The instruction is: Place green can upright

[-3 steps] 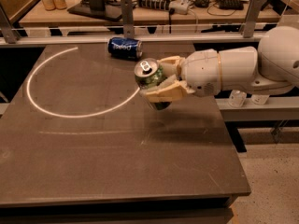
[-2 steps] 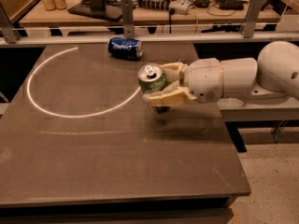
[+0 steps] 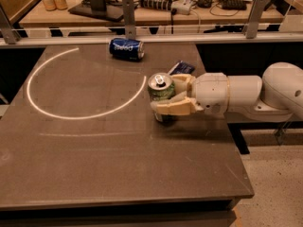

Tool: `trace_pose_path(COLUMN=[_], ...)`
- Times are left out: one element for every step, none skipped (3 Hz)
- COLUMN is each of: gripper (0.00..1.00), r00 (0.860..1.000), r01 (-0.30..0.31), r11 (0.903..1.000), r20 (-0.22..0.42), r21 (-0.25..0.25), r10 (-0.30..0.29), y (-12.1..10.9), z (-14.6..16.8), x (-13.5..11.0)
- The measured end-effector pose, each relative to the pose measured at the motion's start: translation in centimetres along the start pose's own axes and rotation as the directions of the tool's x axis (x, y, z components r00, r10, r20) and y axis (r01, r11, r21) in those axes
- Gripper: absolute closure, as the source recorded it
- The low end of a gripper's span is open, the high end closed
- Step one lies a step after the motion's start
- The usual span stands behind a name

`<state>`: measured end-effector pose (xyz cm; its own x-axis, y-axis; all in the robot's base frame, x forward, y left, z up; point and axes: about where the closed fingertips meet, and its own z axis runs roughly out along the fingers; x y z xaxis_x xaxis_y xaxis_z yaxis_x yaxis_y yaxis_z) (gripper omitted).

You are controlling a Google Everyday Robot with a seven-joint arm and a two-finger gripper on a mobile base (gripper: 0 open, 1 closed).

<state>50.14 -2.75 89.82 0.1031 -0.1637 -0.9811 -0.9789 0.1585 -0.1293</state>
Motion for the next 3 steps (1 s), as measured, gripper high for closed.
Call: trace_pose_path(gripper=[0.36, 0.13, 0.00], r00=[0.999, 0.998, 0.998], r01=[-0.027, -0.045, -0.052], r11=[0.9996, 0.9989, 0.9983], r20=[0.029, 0.046, 0.040], r21=[0.007, 0.014, 0.026], r10=[0.027, 0.044, 0.051], y=[-0.05, -0.03, 0.01], z=[-0.31, -0.52, -0.99], x=[1.00, 1.61, 1.77])
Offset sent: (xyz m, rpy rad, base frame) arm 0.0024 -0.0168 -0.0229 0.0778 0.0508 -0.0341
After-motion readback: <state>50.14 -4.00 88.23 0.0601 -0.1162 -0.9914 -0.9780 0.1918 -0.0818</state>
